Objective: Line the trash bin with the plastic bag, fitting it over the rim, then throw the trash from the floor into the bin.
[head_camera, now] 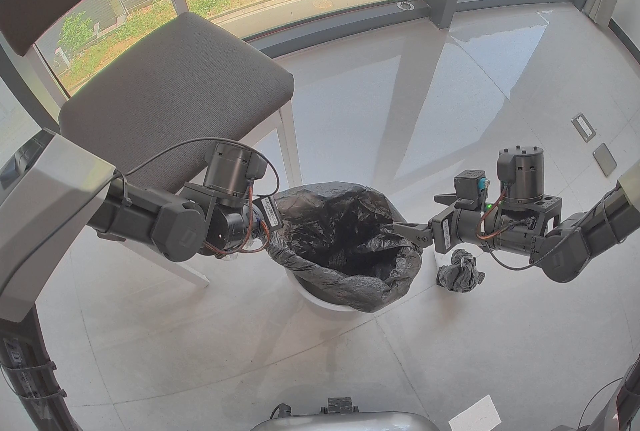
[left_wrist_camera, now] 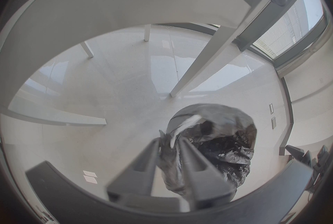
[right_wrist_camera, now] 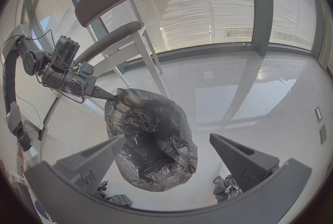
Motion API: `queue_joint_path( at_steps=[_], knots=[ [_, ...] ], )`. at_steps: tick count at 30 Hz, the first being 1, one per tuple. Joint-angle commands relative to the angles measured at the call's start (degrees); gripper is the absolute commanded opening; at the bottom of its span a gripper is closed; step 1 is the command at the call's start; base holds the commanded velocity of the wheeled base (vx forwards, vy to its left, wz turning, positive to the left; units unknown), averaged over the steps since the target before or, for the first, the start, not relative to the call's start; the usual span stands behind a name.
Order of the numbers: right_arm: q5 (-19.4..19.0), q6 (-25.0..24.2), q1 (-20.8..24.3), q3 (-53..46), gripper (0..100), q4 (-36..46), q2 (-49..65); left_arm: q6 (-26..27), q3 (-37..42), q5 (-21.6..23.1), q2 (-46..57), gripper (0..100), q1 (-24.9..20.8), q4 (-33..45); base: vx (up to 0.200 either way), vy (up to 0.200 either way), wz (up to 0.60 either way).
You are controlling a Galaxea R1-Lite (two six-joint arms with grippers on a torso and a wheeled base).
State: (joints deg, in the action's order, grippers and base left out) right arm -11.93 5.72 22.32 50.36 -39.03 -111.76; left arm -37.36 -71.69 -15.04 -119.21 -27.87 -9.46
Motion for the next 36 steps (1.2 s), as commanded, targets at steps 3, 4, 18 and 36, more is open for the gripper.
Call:
queue_joint_path(
  at_steps=[3, 4, 18, 36],
  knots=[
    [-0.02, 0.17, 0.18, -0.26, 100, 0.01, 0.23, -0.34, -0.73, -0.78, 1.17, 100, -0.08, 0.14, 0.000, 0.000, 0.00],
    [-0.02, 0.26, 0.53, -0.35, 100, 0.01, 0.23, -0.34, -0.64, -1.04, 1.53, 100, 0.01, 0.23, 0.000, 0.000, 0.00],
    [-0.02, 1.40, 12.22, -0.26, 100, 0.01, -5.92, 0.54, 10.43, -2.10, 15.15, 100, -1.49, -0.21, 0.000, 0.000, 0.00],
    [-0.02, 2.02, 16.53, 4.92, 100, 0.01, -16.56, 4.23, 11.93, -2.10, 22.88, 100, -1.58, -1.26, 0.000, 0.000, 0.00]
  ],
)
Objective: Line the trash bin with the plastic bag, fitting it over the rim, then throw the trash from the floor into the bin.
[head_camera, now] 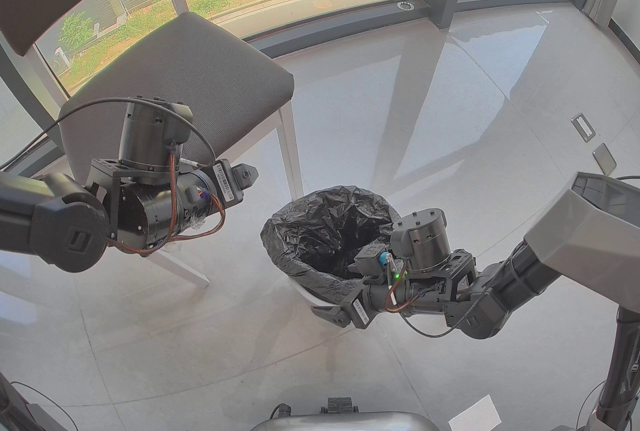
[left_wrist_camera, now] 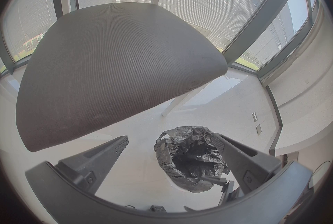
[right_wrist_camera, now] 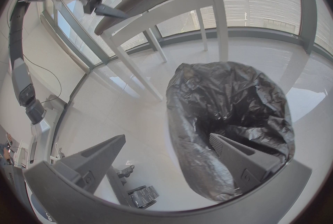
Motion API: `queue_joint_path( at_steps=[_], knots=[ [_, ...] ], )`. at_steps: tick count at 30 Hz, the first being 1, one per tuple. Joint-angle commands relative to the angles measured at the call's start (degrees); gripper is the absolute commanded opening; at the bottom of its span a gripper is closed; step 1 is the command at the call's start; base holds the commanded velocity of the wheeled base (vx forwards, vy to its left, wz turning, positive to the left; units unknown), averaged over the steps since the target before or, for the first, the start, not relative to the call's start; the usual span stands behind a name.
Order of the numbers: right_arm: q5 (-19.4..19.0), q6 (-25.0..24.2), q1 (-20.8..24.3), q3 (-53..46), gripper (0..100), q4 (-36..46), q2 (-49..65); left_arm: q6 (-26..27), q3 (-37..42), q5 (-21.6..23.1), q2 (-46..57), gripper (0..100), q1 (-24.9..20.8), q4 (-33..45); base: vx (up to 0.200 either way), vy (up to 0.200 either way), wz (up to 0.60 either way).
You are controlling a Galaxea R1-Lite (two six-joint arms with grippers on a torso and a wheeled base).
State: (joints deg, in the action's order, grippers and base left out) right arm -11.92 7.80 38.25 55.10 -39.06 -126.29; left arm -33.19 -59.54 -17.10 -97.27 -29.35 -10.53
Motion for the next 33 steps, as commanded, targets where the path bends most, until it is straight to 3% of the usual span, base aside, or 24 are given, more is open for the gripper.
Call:
queue_joint_path(
  at_steps=[1, 15, 16, 33],
  knots=[
    [-0.03, 0.02, 0.59, 0.27, 100, -0.05, -2.38, 0.06, -0.23, -0.04, 0.94, 100, -0.09, -0.19, 0.000, 0.000, 0.00],
    [-0.03, 0.28, 0.59, 4.49, 100, -0.05, -6.68, 0.06, -0.40, -0.04, 1.20, 100, -0.09, -1.60, 0.000, 0.000, 0.00],
    [-0.03, 0.20, 0.59, 4.49, 0, -0.05, -6.68, 0.06, -0.40, -0.04, 1.20, 100, -0.09, -1.77, 0.000, 0.000, 0.00],
    [-0.03, 0.55, 0.95, 3.96, 0, -0.05, -5.89, 0.06, -1.55, -0.04, 0.24, 100, -0.18, -1.95, 0.000, 0.000, 0.00]
  ],
)
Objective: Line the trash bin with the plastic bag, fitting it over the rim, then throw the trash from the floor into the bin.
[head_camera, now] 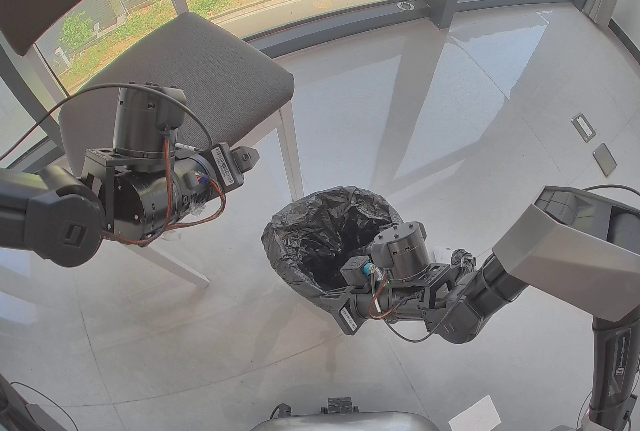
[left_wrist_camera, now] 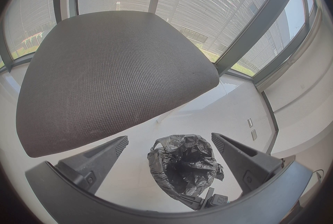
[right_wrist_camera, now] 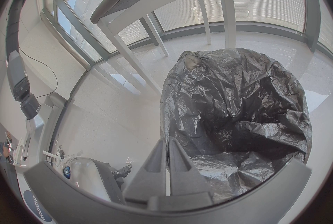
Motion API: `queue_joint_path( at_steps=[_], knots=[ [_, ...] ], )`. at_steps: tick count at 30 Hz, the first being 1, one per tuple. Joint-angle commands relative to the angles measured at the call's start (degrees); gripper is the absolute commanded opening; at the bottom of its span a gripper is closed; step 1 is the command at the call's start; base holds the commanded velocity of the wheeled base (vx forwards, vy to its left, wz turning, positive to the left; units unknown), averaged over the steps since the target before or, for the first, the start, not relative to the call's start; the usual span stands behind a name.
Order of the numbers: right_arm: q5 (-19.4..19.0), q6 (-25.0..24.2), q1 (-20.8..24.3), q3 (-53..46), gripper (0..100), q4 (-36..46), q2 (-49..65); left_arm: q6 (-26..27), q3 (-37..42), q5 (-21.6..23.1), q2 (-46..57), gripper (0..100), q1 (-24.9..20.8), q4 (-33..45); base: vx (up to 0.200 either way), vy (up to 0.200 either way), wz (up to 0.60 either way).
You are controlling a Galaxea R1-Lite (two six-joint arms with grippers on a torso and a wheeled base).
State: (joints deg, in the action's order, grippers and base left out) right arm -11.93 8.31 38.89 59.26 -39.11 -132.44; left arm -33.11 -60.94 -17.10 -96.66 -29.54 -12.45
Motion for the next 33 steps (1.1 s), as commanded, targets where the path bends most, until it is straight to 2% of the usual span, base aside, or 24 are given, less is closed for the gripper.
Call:
queue_joint_path(
  at_steps=[1, 11, 21, 22, 33],
  knots=[
    [-0.02, 0.04, 0.66, -0.28, 0, 0.00, 0.51, -0.03, -0.14, -0.04, -0.37, 100, 0.01, -0.03, 0.000, 0.000, 0.00],
    [-0.02, -0.58, 6.20, -2.04, 0, -1.15, 0.87, -0.11, -0.06, -0.04, -0.02, 100, -0.08, -0.03, 0.000, 0.000, 0.00],
    [0.25, -0.05, 6.29, -3.27, 0, -1.15, 0.69, -0.20, 0.12, -0.04, 0.51, 100, -0.08, 0.05, 0.000, 0.000, 0.00],
    [0.25, -0.05, 6.20, -3.36, 100, -1.15, 0.69, -0.20, 0.12, -0.04, 0.51, 100, -0.08, 0.05, 0.000, 0.000, 0.00],
    [1.56, -1.19, 4.27, -2.92, 100, -2.99, 2.62, -0.20, 0.21, -0.04, 0.51, 100, -0.17, 0.05, 0.000, 0.000, 0.00]
  ],
)
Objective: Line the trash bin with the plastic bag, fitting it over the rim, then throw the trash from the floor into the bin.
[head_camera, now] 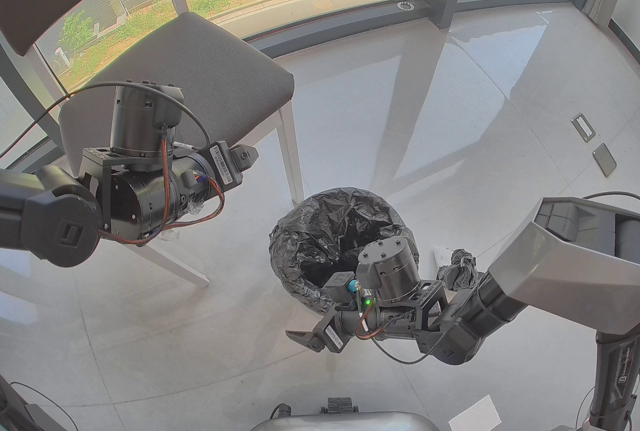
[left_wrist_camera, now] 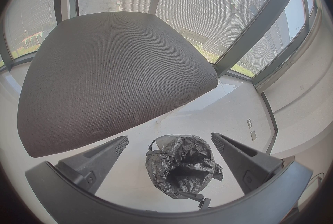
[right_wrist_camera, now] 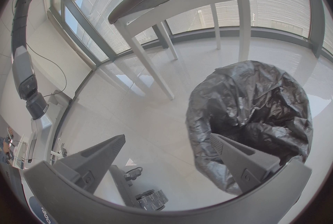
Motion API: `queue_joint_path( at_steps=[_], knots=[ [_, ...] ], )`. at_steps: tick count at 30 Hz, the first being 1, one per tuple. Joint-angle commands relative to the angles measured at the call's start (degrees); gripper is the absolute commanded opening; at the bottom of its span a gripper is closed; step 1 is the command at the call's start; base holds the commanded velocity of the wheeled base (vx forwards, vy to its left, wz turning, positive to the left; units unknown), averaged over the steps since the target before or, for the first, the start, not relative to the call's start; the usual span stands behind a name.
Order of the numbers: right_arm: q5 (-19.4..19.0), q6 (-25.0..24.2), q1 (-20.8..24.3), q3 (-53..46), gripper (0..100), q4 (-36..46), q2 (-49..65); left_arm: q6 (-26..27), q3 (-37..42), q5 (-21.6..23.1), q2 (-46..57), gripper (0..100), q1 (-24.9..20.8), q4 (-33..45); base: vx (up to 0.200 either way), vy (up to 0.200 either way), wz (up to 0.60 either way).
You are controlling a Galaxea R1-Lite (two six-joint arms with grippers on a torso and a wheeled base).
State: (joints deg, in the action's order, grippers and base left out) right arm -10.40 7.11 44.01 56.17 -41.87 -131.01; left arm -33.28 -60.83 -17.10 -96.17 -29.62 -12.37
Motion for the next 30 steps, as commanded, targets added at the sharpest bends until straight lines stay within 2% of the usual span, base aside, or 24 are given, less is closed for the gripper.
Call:
queue_joint_path(
  at_steps=[1, 5, 6, 9, 18, 22, 26, 30],
  knots=[
    [0.03, 0.01, -0.85, 0.16, 100, -0.22, 1.20, 0.06, 0.27, -0.04, 0.11, 100, -0.26, -0.02, 0.000, 0.000, 0.00],
    [2.14, -0.08, -2.79, -0.19, 100, 0.13, 2.96, 0.15, 0.54, -0.47, 0.11, 100, -0.70, 0.07, 0.000, 0.000, 0.00],
    [4.69, -0.78, -3.67, -0.36, 100, 0.39, 3.92, 0.94, 0.98, -1.09, 0.28, 100, -1.23, 0.07, 0.000, 0.000, 0.00],
    [6.97, -2.36, -4.28, -1.07, 100, 1.01, 6.03, 4.10, 2.30, -1.88, 1.07, 100, -1.40, -0.11, 0.000, 0.000, 0.00],
    [17.43, -2.89, -7.18, -7.31, 100, 7.95, 16.93, 13.68, 13.99, -1.88, 8.28, 100, -1.93, -7.49, 0.000, 0.000, 0.00],
    [21.12, -2.54, -9.55, -11.79, 100, 9.71, 23.70, 15.17, 17.94, -1.44, 12.06, 100, -2.02, -10.39, 0.000, 0.000, 0.00],
    [23.93, -0.16, -14.65, -19.08, 100, 10.67, 36.00, 15.61, 19.52, 1.90, 18.74, 100, -2.02, -13.20, 0.000, 0.000, 0.00],
    [25.87, 4.49, -20.54, -23.30, 100, 15.07, 46.20, 20.45, 20.67, 6.47, 25.86, 100, -1.84, -11.88, 0.000, 0.000, 0.00]
  ],
)
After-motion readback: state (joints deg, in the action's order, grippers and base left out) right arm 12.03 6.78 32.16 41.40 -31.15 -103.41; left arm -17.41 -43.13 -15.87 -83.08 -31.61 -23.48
